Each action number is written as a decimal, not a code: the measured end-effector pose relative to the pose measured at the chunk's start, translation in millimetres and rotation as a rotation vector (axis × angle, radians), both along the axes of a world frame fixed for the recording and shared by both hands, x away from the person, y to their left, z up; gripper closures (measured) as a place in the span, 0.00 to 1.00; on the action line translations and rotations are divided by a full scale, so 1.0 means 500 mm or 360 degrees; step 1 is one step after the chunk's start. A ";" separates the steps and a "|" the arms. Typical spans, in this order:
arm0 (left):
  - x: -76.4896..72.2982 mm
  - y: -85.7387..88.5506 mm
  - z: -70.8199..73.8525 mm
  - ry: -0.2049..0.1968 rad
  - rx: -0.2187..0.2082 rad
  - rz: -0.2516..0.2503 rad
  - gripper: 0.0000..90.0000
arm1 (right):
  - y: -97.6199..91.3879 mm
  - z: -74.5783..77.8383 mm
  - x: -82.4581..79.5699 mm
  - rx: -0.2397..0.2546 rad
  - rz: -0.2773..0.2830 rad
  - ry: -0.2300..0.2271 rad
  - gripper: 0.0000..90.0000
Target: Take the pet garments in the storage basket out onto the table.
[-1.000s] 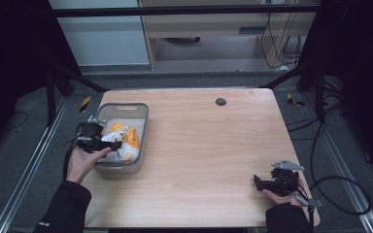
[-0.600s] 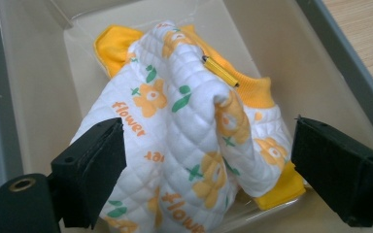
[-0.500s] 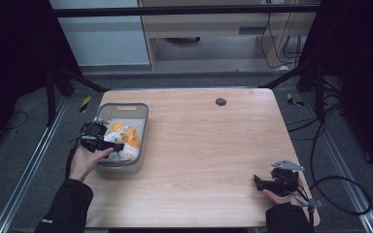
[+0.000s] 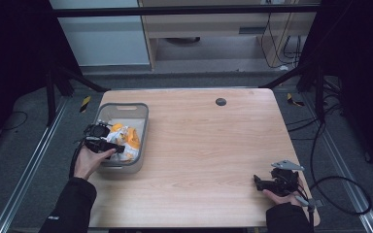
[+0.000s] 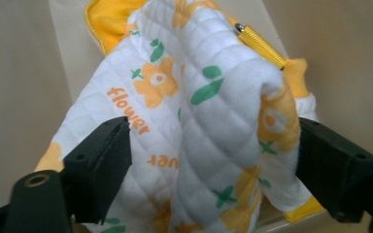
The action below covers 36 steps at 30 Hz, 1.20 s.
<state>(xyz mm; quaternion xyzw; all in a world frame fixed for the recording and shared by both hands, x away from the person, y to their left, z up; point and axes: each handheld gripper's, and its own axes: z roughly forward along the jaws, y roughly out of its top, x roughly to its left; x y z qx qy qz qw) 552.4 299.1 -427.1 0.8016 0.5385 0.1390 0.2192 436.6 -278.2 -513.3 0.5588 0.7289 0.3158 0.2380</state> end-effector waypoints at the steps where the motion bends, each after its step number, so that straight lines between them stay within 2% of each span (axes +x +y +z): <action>1: 0.000 -0.001 0.000 -0.0001 0.0007 -0.0004 0.22 | 0.000 0.000 0.000 0.0002 -0.0001 0.0001 0.02; 3: 0.001 -0.001 -0.001 0.0005 0.0010 -0.0009 0.27 | 0.000 0.000 0.000 0.0001 0.0000 0.0000 0.02; 6: 0.004 -0.002 -0.007 0.0047 0.0041 -0.0033 0.39 | 0.000 0.000 0.000 0.0002 -0.0002 0.0001 0.02; 8: 0.006 -0.002 -0.008 0.0067 0.0029 -0.0027 0.46 | 0.000 0.000 0.000 0.0000 0.0000 -0.0001 0.02; 12: 0.007 -0.003 -0.009 0.0101 0.0023 -0.0038 0.66 | 0.000 0.000 0.000 0.0001 0.0002 -0.0001 0.02; 13: 0.008 -0.002 -0.009 0.0127 0.0013 -0.0030 0.71 | 0.000 0.000 0.000 0.0001 0.0001 -0.0001 0.02; 18: 0.010 0.004 -0.007 0.0144 -0.0018 0.0002 0.81 | 0.000 0.000 0.000 0.0001 0.0001 -0.0001 0.02; 22: 0.004 0.001 0.006 0.0093 -0.0003 0.0003 0.83 | 0.000 0.000 0.000 0.0001 0.0002 -0.0001 0.02; 26: -0.004 0.004 0.033 0.0027 -0.0036 0.0002 0.84 | 0.000 0.000 0.000 0.0000 0.0002 -0.0001 0.02; 27: -0.004 0.004 0.033 0.0027 -0.0036 0.0002 0.84 | 0.000 0.000 0.000 0.0000 0.0002 -0.0001 0.02; 31: -0.021 0.007 0.085 -0.0068 -0.0086 -0.0013 0.84 | 0.000 0.000 0.000 0.0001 0.0001 -0.0001 0.02; 36: -0.037 0.009 0.128 -0.0151 -0.0130 -0.0040 0.84 | 0.000 0.000 0.000 -0.0001 0.0005 -0.0002 0.02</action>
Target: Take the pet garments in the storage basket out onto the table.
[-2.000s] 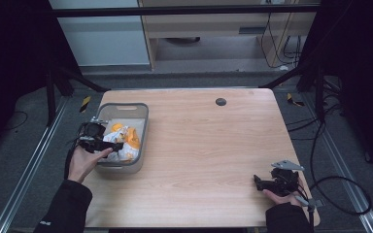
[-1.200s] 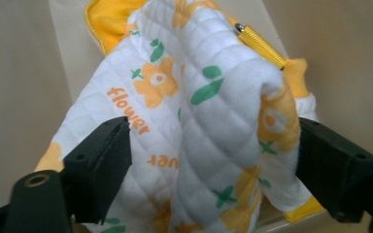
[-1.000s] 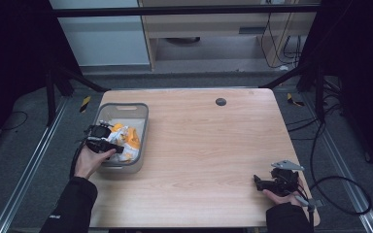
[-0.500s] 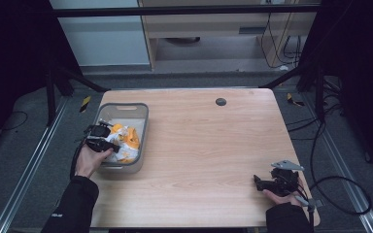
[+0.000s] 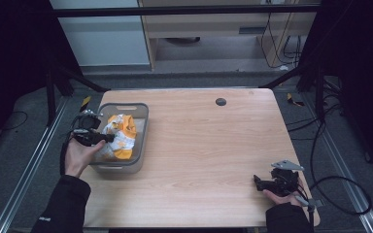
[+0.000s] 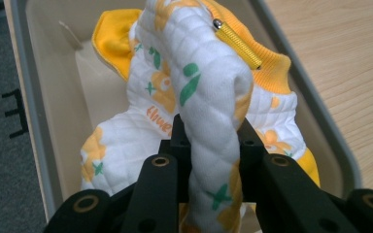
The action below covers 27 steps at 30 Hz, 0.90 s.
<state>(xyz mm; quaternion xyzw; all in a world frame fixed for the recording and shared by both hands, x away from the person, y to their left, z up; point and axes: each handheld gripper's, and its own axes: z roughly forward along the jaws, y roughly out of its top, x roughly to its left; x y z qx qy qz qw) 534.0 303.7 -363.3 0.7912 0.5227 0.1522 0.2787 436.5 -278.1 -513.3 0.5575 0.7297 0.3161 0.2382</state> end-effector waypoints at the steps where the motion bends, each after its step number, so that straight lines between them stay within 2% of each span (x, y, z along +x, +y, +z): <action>1: -0.002 -0.001 0.005 -0.0006 -0.0014 0.0001 0.84 | 0.000 0.000 0.000 -0.0001 0.0000 0.0000 0.02; 2: -0.002 -0.001 0.005 -0.0006 -0.0014 0.0001 0.84 | 0.000 0.000 0.000 -0.0001 0.0000 0.0000 0.02; 8: -0.021 -0.009 0.051 -0.0084 -0.0020 -0.0056 0.84 | 0.000 0.000 0.000 -0.0004 0.0001 0.0000 0.02; 10: -0.023 -0.010 0.055 -0.0092 -0.0021 -0.0061 0.84 | 0.000 0.000 0.000 -0.0004 0.0001 0.0000 0.02; 11: -0.030 -0.012 0.069 -0.0121 -0.0020 -0.0071 0.84 | 0.000 0.000 0.000 -0.0004 0.0001 -0.0001 0.02; 14: -0.035 -0.014 0.079 -0.0138 -0.0022 -0.0082 0.84 | 0.000 0.000 0.000 -0.0004 0.0001 0.0000 0.02; 16: -0.045 -0.018 0.096 -0.0162 -0.0023 -0.0117 0.84 | 0.000 0.000 0.000 -0.0004 0.0001 0.0000 0.02; 20: -0.056 -0.029 0.108 -0.0178 -0.0018 -0.0153 0.84 | 0.000 0.000 0.000 -0.0004 0.0001 0.0000 0.02; 27: -0.082 -0.077 0.126 -0.0232 -0.0016 -0.0293 0.84 | 0.000 0.000 0.000 -0.0004 0.0002 0.0000 0.02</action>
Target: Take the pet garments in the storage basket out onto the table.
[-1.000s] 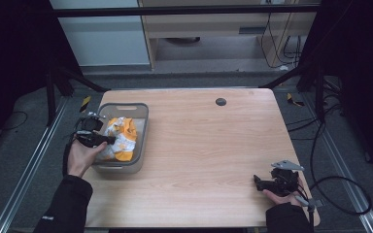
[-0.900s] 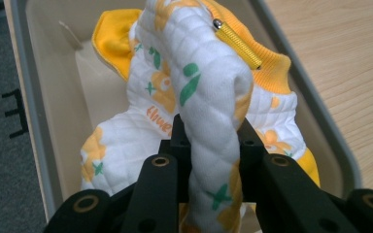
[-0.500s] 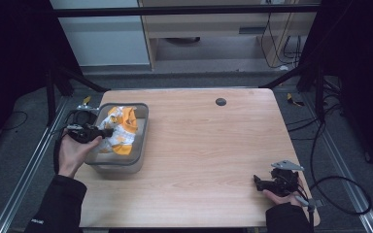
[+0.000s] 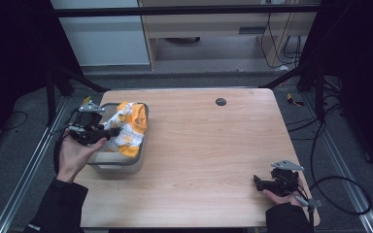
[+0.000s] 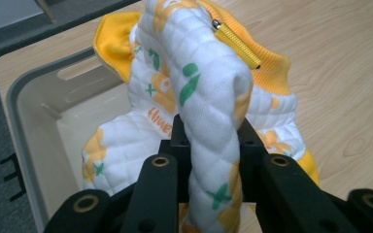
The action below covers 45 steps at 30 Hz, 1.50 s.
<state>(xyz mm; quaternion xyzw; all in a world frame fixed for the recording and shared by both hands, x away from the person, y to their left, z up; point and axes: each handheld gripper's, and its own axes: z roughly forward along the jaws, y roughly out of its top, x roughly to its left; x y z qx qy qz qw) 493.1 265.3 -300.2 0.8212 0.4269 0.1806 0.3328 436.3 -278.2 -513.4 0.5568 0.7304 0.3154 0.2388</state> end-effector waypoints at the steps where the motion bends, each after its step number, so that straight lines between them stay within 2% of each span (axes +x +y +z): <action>1: -0.001 -0.005 0.001 -0.0007 0.0000 -0.0009 0.84 | 0.000 0.000 0.000 0.0000 0.0000 0.0000 0.02; 9: -0.014 -0.050 0.010 -0.0027 0.0022 -0.0113 0.84 | 0.000 0.000 0.000 0.0001 0.0000 0.0000 0.02; 17: -0.023 -0.093 0.005 -0.0032 0.0045 -0.0206 0.84 | 0.000 0.000 0.000 0.0000 0.0000 0.0000 0.02; 18: -0.024 -0.106 0.002 -0.0026 0.0054 -0.0236 0.84 | 0.000 0.000 0.000 0.0001 -0.0001 0.0000 0.02; 25: -0.027 -0.144 -0.008 -0.0017 0.0075 -0.0306 0.84 | 0.000 0.000 0.000 0.0000 -0.0001 0.0000 0.02; 30: -0.029 -0.185 -0.017 -0.0010 0.0085 -0.0380 0.84 | 0.000 0.000 0.000 0.0000 0.0000 0.0000 0.02; 39: -0.029 -0.229 -0.031 0.0005 0.0089 -0.0451 0.84 | 0.000 0.000 0.000 0.0000 0.0000 0.0000 0.02; 45: -0.027 -0.261 -0.056 0.0047 0.0110 -0.0517 0.84 | 0.000 0.000 0.000 0.0000 0.0001 0.0000 0.02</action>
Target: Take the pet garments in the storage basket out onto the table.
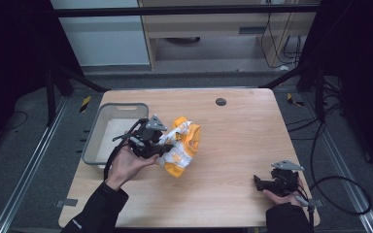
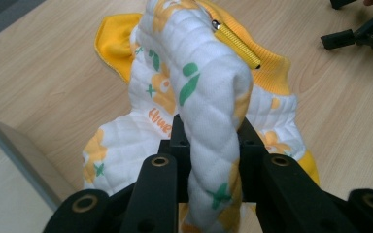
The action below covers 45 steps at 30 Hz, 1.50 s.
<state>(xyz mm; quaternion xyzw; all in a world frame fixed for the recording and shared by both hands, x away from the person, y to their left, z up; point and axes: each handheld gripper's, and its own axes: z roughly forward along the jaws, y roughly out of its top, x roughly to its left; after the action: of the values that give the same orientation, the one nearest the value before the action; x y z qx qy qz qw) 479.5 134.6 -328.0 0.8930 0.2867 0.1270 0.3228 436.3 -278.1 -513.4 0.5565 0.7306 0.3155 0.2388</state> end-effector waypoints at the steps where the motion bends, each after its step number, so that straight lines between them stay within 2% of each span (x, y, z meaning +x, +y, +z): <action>1: 0.000 0.000 0.000 0.0000 0.0000 0.0000 0.84 | 0.000 0.000 0.000 0.0000 0.0000 0.0000 0.02; 9: 0.002 -0.042 -0.043 0.0043 0.0047 -0.0062 0.84 | 0.000 0.000 0.000 0.0000 0.0001 0.0000 0.02; 10: 0.003 -0.045 -0.046 0.0046 0.0067 -0.0071 0.84 | 0.000 0.000 0.000 0.0000 0.0003 -0.0001 0.02; 18: 0.004 -0.065 -0.067 0.0064 0.0083 -0.0105 0.83 | 0.000 0.000 0.000 -0.0002 0.0005 -0.0001 0.02; 25: 0.006 -0.082 -0.096 0.0085 0.0102 -0.0148 0.83 | 0.000 0.000 0.000 -0.0002 0.0006 0.0000 0.02; 29: 0.006 -0.094 -0.119 0.0102 0.0140 -0.0175 0.83 | 0.000 0.000 0.000 -0.0002 0.0006 -0.0001 0.02; 36: 0.011 -0.100 -0.147 0.0139 0.0173 -0.0221 0.83 | 0.000 0.000 0.000 -0.0002 0.0006 -0.0001 0.02; 45: 0.010 -0.106 -0.164 0.0150 0.0213 -0.0267 0.82 | 0.000 0.000 0.000 -0.0002 0.0006 -0.0001 0.02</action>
<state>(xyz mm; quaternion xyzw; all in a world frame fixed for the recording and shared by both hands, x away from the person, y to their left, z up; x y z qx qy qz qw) 484.8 81.5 -410.3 0.9384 0.2168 0.0763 0.2581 436.3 -278.1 -513.4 0.5550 0.7318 0.3155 0.2387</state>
